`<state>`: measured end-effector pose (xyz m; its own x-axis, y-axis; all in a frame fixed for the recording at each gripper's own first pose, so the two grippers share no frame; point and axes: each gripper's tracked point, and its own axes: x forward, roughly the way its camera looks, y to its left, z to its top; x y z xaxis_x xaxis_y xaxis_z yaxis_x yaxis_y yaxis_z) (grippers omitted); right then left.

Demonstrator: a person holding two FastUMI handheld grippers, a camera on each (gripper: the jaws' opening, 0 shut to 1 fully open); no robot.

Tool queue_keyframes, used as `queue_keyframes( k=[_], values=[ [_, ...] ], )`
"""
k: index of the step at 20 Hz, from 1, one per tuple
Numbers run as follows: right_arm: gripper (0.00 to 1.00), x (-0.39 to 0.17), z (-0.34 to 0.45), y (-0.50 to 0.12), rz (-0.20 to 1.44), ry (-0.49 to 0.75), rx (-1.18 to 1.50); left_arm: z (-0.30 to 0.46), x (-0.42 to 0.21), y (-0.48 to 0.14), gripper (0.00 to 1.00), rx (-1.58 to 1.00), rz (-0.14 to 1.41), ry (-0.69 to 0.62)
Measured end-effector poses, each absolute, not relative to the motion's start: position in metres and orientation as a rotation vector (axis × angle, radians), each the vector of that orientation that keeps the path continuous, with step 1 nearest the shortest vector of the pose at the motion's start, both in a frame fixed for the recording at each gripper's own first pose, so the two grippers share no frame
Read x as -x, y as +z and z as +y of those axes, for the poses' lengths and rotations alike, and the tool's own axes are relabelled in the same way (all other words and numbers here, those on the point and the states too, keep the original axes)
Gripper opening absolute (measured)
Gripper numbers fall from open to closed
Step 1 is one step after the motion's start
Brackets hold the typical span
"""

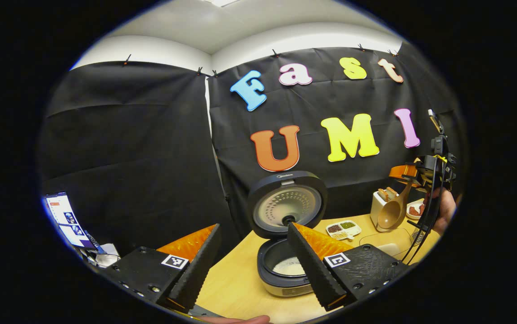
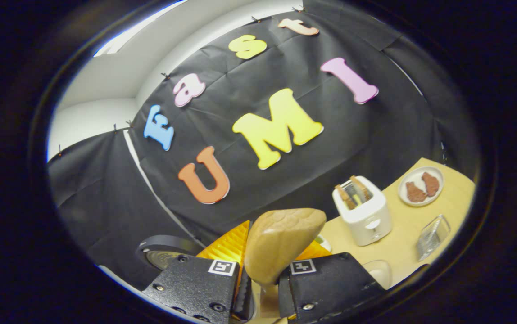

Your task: Close the left gripper, press the button to open the rice cooker; take a wooden spoon from the chopstick holder with the right hand, scoop a spoonful of rice and pour it into the rice cooker, then put the wooden spoon back into the chopstick holder.

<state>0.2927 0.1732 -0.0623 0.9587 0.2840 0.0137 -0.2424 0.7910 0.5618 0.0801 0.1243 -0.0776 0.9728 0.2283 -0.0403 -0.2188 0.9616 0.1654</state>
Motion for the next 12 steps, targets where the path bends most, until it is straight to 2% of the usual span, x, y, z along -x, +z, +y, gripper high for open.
queue_keyframes(
  k=[6, 12],
  values=[
    [0.3, -0.315, 0.026, -0.103, 0.061, 0.086, -0.554, 0.08, -0.097, -0.079, 0.94, -0.167, 0.075, 0.186],
    [0.3, -0.336, -0.056, -0.153, 0.098, -0.017, -0.51, 0.054, -0.106, -0.077, 0.94, -0.184, 0.079, 0.17]
  ],
)
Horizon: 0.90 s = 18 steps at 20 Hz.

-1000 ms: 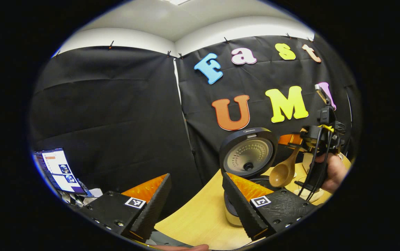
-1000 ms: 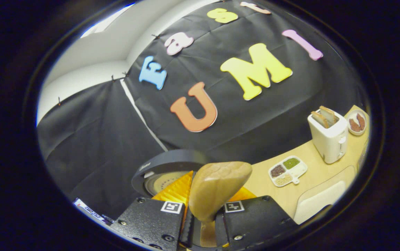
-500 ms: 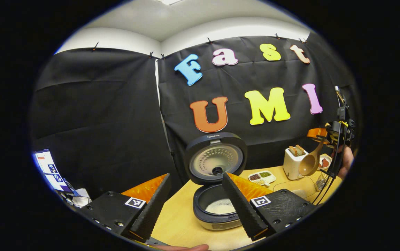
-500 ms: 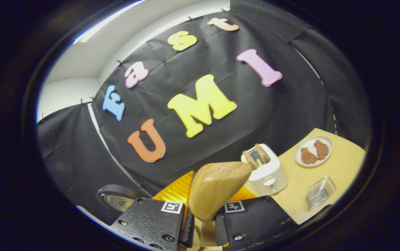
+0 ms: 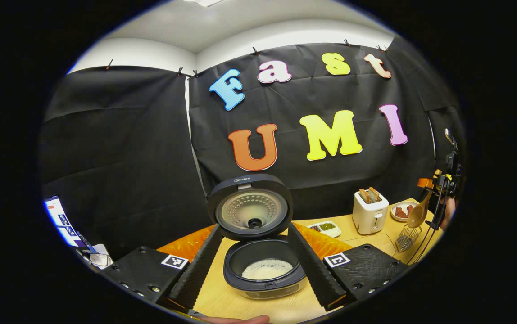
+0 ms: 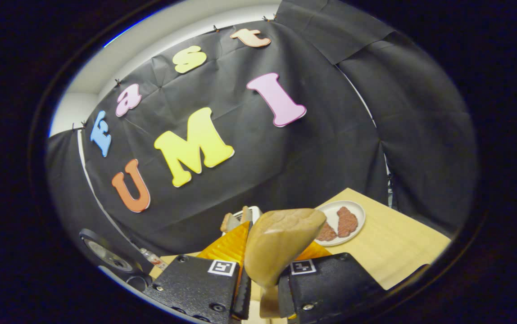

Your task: Close the left gripper, press the button to open the rice cooker; take a wooden spoon from the chopstick holder with the right hand, scoop a spoonful of rice and pour it into the rice cooker, then put the wooden spoon back into the chopstick holder.

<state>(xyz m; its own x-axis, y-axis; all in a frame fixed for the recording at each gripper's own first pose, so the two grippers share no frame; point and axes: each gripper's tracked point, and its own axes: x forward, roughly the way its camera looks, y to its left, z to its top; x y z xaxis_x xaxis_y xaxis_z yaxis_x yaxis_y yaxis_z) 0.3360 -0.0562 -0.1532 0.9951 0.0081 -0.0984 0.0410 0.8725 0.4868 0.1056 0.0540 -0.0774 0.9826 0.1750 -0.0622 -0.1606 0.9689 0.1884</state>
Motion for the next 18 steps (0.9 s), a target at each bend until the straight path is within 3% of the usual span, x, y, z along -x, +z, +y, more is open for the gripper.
queue_keyframes(
  k=[7, 8, 18],
  values=[
    [0.3, -0.356, -0.072, -0.209, 0.163, -0.034, -0.477, 0.038, -0.115, -0.083, 0.94, -0.218, 0.093, 0.15],
    [0.24, -0.357, -0.071, -0.216, 0.171, -0.037, -0.475, 0.036, -0.115, -0.084, 0.94, -0.219, 0.093, 0.147],
    [0.25, -0.353, -0.074, -0.281, 0.262, -0.088, -0.481, 0.033, -0.12, -0.087, 0.94, -0.248, 0.107, 0.125]
  ],
)
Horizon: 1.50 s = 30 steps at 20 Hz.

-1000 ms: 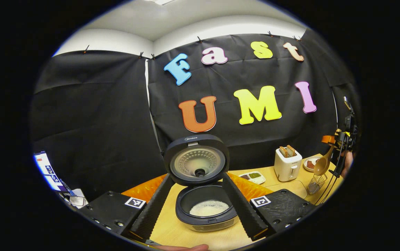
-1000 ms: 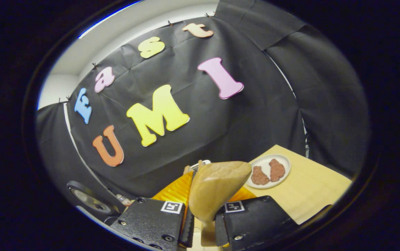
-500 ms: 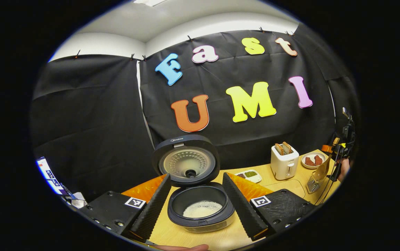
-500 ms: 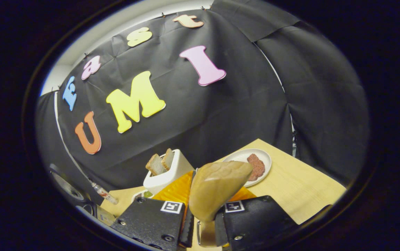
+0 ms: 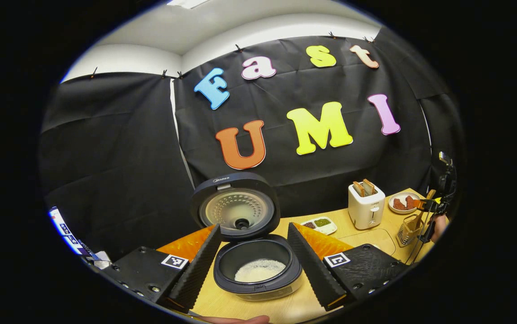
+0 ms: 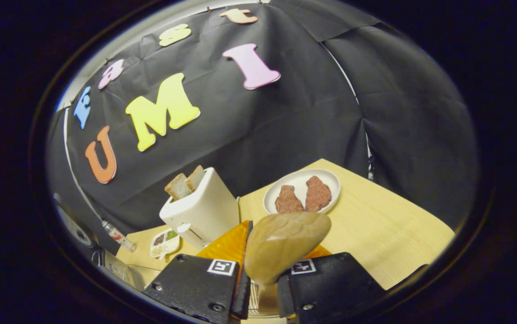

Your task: Close the left gripper, press the button to open the rice cooker; take a wooden spoon from the chopstick holder with the right hand, scoop a spoonful of rice and pour it into the rice cooker, then put the wooden spoon back into the chopstick holder.

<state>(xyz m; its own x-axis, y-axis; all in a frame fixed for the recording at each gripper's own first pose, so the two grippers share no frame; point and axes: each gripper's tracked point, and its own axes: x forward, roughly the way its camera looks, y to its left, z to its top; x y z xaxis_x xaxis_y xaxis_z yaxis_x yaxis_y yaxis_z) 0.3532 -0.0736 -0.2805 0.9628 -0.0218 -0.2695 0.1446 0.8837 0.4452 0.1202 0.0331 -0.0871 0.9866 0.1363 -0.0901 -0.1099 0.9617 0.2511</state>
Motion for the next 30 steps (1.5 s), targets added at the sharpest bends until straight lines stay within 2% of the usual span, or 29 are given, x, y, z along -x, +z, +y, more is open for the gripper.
queue_keyframes(
  k=[8, 11, 14, 16, 17, 23, 24, 25, 26, 27, 28, 29, 30],
  values=[
    [0.25, -0.35, -0.083, -0.286, 0.291, -0.126, -0.438, 0.035, -0.118, -0.084, 0.94, -0.248, 0.103, 0.122],
    [0.8, -0.35, -0.089, -0.285, 0.299, -0.164, -0.364, 0.034, -0.118, -0.082, 0.94, -0.253, 0.097, 0.119],
    [0.96, -0.338, -0.105, -0.282, 0.308, -0.234, -0.273, 0.036, -0.117, -0.081, 0.94, -0.252, 0.095, 0.115],
    [0.92, -0.324, -0.107, -0.272, 0.306, -0.241, -0.232, 0.036, -0.115, -0.08, 0.94, -0.251, 0.092, 0.113],
    [0.96, -0.312, -0.111, -0.267, 0.296, -0.25, -0.207, 0.036, -0.114, -0.079, 0.94, -0.249, 0.092, 0.111],
    [0.96, -0.228, -0.094, -0.189, 0.205, -0.231, -0.178, 0.042, -0.115, -0.064, 0.95, -0.223, 0.076, 0.1],
    [0.97, -0.213, -0.084, -0.171, 0.188, -0.207, -0.154, 0.044, -0.116, -0.062, 0.94, -0.213, 0.075, 0.098],
    [0.93, -0.198, -0.072, -0.156, 0.174, -0.177, -0.127, 0.045, -0.117, -0.059, 0.94, -0.204, 0.075, 0.094],
    [0.97, -0.183, -0.059, -0.141, 0.166, -0.154, -0.093, 0.045, -0.12, -0.054, 0.95, -0.197, 0.06, 0.091],
    [0.98, -0.165, -0.044, -0.122, 0.146, -0.119, -0.066, 0.049, -0.121, -0.045, 0.95, -0.195, 0.047, 0.094],
    [0.94, -0.149, -0.029, -0.105, 0.127, -0.09, -0.054, 0.051, -0.124, -0.035, 0.95, -0.191, 0.027, 0.097],
    [0.98, -0.134, -0.015, -0.088, 0.102, -0.061, -0.037, 0.055, -0.126, -0.026, 0.95, -0.181, 0.006, 0.102],
    [0.98, -0.119, -0.001, -0.072, 0.079, -0.047, -0.015, 0.057, -0.128, -0.019, 0.95, -0.166, -0.005, 0.1]
  ],
)
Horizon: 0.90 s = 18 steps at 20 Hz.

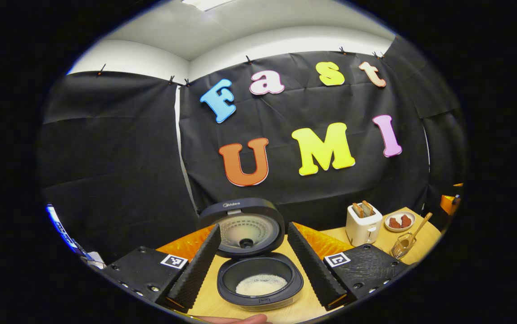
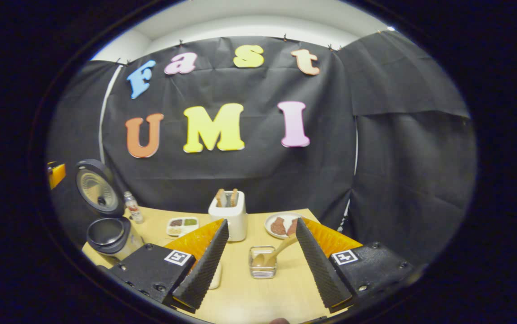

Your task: Close the left gripper, press the button to open the rice cooker; take a wooden spoon from the chopstick holder with the right hand, scoop a spoonful of rice and pour it into the rice cooker, then put the wooden spoon back into the chopstick holder.

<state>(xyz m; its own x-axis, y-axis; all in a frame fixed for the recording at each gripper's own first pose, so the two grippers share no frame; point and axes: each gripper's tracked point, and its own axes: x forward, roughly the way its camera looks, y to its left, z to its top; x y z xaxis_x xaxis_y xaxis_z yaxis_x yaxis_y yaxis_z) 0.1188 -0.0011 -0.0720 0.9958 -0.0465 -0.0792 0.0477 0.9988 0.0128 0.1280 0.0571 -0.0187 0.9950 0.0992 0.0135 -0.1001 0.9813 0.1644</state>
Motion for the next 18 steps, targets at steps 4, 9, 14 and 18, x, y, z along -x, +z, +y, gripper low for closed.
queue_keyframes(
  k=[4, 9, 14, 18],
  values=[
    [1.0, -0.073, 0.044, -0.026, 0.006, 0.017, 0.01, 0.066, -0.133, 0.006, 0.95, -0.14, -0.053, 0.104],
    [1.0, -0.049, 0.069, -0.007, 0.007, 0.061, 0.021, 0.081, -0.174, 0.041, 0.95, -0.139, -0.061, 0.115],
    [1.0, -0.045, 0.082, -0.018, 0.068, 0.087, 0.026, 0.093, -0.257, 0.036, 0.95, -0.032, 0.111, 0.103],
    [1.0, -0.043, 0.084, -0.017, 0.089, 0.096, 0.049, 0.106, -0.307, -0.011, 0.95, 0.066, 0.324, 0.124]
  ],
)
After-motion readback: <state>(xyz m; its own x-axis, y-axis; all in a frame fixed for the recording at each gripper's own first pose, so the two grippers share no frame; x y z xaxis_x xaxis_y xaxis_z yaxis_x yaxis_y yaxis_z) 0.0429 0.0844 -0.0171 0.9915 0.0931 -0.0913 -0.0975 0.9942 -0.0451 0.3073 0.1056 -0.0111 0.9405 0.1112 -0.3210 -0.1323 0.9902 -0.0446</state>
